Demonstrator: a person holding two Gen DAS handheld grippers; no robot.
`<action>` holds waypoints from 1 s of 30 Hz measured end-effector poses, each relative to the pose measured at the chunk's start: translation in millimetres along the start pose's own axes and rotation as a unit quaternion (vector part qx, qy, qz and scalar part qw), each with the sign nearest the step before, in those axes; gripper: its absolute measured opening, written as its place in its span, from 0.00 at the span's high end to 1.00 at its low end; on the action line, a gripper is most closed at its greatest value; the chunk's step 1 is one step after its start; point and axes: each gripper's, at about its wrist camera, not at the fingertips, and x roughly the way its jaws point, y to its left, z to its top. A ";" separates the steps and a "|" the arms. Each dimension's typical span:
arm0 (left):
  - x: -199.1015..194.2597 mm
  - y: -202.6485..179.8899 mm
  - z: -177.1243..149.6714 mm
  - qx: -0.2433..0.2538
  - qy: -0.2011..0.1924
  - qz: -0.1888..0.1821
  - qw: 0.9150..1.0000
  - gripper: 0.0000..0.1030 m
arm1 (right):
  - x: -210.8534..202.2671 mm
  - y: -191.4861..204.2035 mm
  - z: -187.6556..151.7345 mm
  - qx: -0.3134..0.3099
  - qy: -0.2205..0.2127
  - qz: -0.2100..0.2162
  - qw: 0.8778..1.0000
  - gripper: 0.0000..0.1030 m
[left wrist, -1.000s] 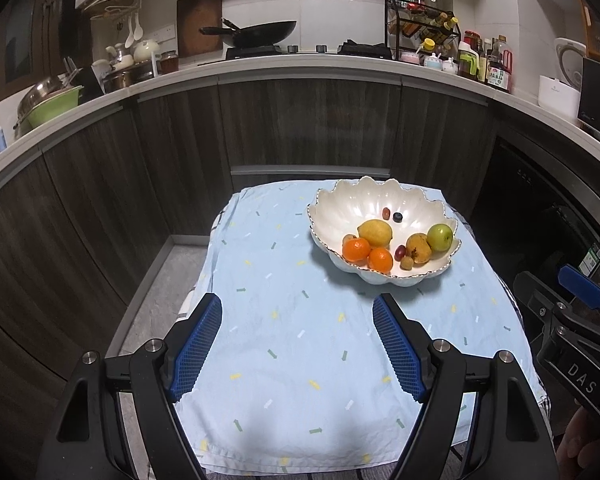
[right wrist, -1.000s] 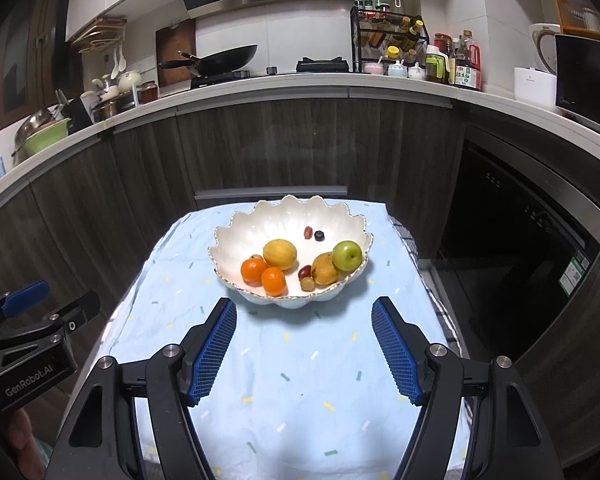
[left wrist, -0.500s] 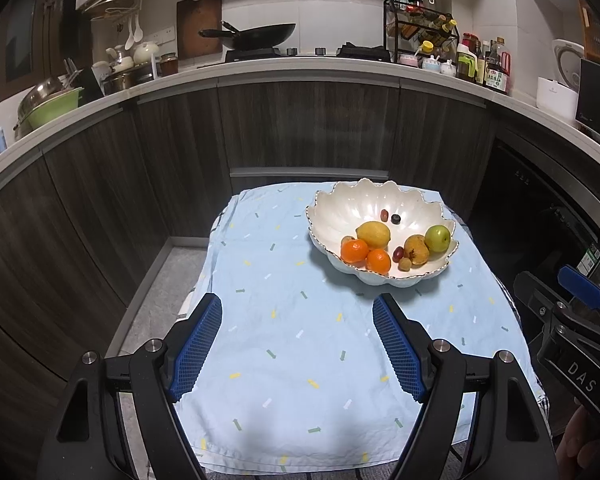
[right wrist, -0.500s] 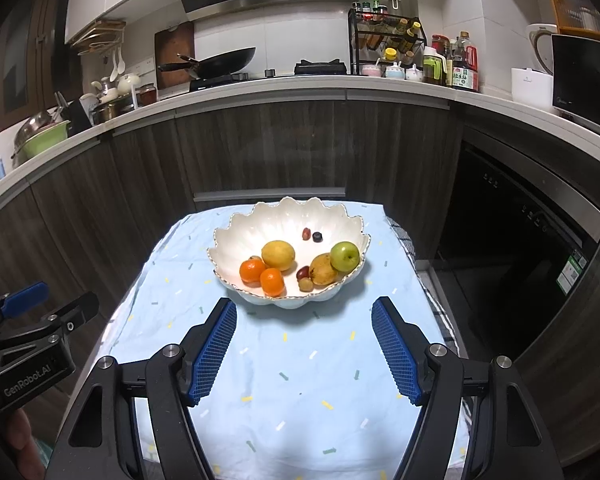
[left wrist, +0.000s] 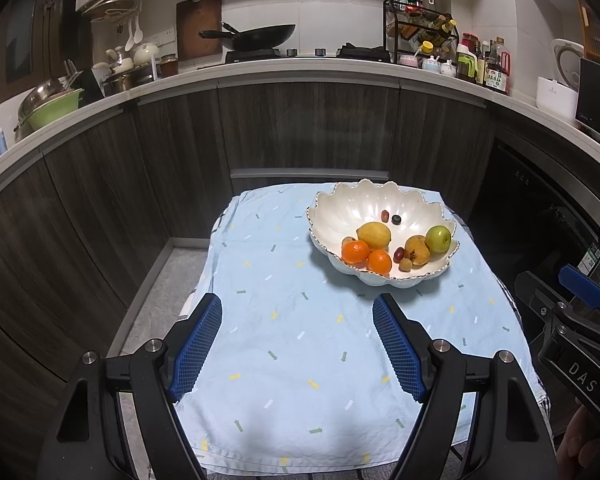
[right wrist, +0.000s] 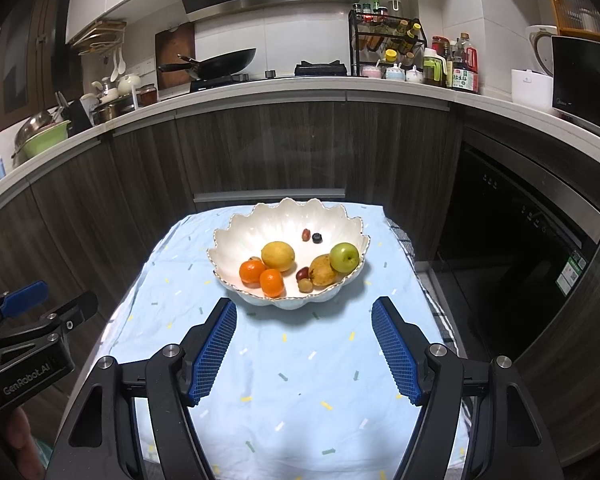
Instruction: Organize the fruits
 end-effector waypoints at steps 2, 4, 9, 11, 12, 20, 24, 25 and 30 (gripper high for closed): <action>0.4 0.0 0.6 0.001 0.001 0.001 1.000 0.24 | -0.8 -0.7 0.5 0.001 0.001 0.001 1.000 0.31; 0.1 0.2 0.5 0.000 0.001 0.001 1.000 0.22 | -1.7 -1.2 0.9 0.001 0.001 0.000 1.000 0.31; 2.3 2.2 1.9 0.002 -0.001 0.005 1.000 0.19 | -1.3 -1.5 0.6 0.001 0.002 0.001 1.000 0.31; 3.9 2.6 2.2 0.002 0.000 0.006 1.000 0.18 | -1.7 -2.2 1.4 0.001 0.003 0.001 1.000 0.31; 4.7 3.1 1.6 0.002 0.000 0.007 1.000 0.18 | -1.7 -2.4 1.4 0.001 0.003 0.001 1.000 0.31; 7.8 6.0 1.0 -0.001 0.003 0.008 1.000 0.17 | -1.0 -2.5 1.3 0.001 0.003 0.001 1.000 0.31; 8.1 5.8 1.0 -0.001 0.003 0.008 1.000 0.17 | -1.0 -2.9 1.3 0.001 0.003 0.001 1.000 0.31; 8.5 6.2 1.1 -0.001 0.004 0.008 1.000 0.17 | -0.9 -2.8 1.2 0.001 0.003 0.001 1.000 0.31; 9.8 6.4 0.6 -0.001 0.004 0.005 1.000 0.17 | -1.6 -3.8 1.3 0.001 0.003 0.001 1.000 0.31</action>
